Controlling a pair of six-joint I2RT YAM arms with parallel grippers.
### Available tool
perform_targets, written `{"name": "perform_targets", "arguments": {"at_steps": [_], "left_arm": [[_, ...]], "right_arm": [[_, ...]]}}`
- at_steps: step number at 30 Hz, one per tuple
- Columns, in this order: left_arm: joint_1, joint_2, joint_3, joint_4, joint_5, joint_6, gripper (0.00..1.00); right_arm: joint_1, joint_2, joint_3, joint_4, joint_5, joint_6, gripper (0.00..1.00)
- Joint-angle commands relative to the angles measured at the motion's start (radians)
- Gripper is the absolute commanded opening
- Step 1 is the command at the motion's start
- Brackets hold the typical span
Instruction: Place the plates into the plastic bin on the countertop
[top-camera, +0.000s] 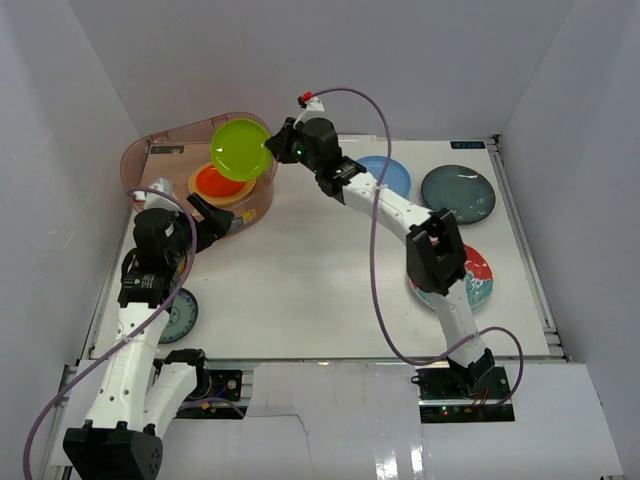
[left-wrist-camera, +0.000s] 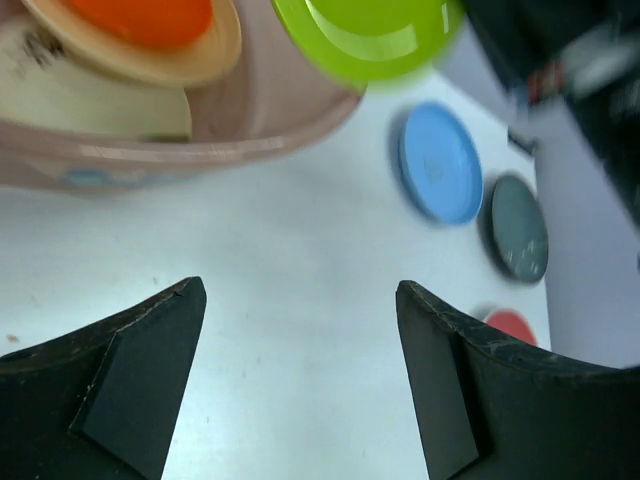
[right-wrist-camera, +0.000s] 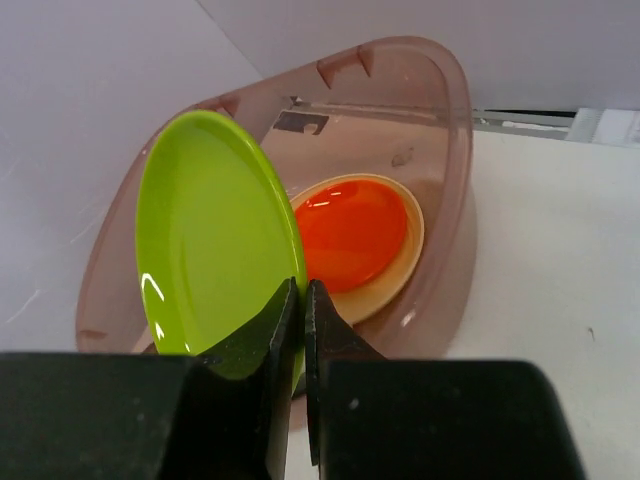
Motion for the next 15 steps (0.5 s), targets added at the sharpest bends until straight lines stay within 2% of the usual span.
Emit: {"name": "perform_targets", "arguments": {"at_steps": [1, 2, 4, 9, 10, 11, 12, 14, 15], "left_arm": [[-0.112, -0.013, -0.048, -0.078, -0.026, 0.026, 0.87], [-0.127, -0.024, -0.042, -0.087, -0.041, 0.031, 0.87], [-0.157, -0.045, -0.004, -0.122, -0.098, 0.05, 0.87], [-0.216, -0.041, 0.048, -0.153, -0.126, 0.092, 0.87], [-0.219, -0.039, 0.047, -0.151, -0.121, 0.084, 0.87], [-0.219, -0.033, 0.041, -0.148, -0.103, 0.08, 0.87], [-0.22, -0.033, 0.035, -0.142, -0.088, 0.074, 0.87], [-0.22, -0.032, 0.019, -0.122, -0.046, 0.045, 0.86], [-0.22, -0.032, 0.013, -0.11, -0.037, 0.034, 0.86]], "right_arm": [[0.027, 0.186, 0.356, -0.056, 0.018, -0.033, 0.08], [0.038, 0.236, 0.435, -0.097, 0.021, -0.047, 0.08], [0.05, 0.341, 0.535, -0.078, 0.038, -0.061, 0.08], [0.086, 0.379, 0.462, 0.071, 0.093, -0.055, 0.08], [0.089, 0.386, 0.472, 0.073, 0.089, -0.058, 0.11], [0.092, 0.386, 0.489, 0.076, 0.067, -0.072, 0.36], [0.093, 0.377, 0.489, 0.076, 0.06, -0.081, 0.5], [0.092, 0.3, 0.441, 0.085, 0.056, -0.122, 0.72], [0.09, 0.266, 0.41, 0.085, 0.058, -0.139, 0.73]]}}
